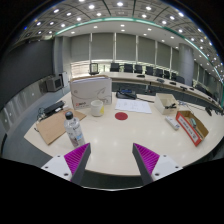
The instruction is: Pour water
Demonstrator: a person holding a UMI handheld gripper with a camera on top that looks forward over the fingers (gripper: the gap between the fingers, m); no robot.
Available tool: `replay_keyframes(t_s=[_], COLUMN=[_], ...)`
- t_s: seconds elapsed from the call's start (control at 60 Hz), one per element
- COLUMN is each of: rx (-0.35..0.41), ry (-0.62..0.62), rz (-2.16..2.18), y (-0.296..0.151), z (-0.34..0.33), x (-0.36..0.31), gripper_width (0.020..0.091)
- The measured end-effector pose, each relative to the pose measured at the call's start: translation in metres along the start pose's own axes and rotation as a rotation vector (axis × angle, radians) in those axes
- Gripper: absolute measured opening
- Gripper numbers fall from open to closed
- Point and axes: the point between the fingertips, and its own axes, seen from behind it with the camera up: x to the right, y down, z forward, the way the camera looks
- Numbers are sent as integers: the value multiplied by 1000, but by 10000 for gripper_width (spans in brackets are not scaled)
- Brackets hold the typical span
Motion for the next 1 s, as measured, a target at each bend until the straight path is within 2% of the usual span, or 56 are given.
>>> replay_keyframes(t_s=[0.217,0.45,0.517,0.667,0.767,0.9,1.0], rx=[48,125,152,176,196,165,147], ry=[-75,-49,-46,25,26,3,46], rz=[14,26,40,-3,22,33,-31], y=[13,5,1,2,-3,-2,-14], z=[50,133,155,194,197,193,187], x=[-112,-159,-164,-158,-158,-157,-143], gripper_width=[862,863,815,584,525,415,398])
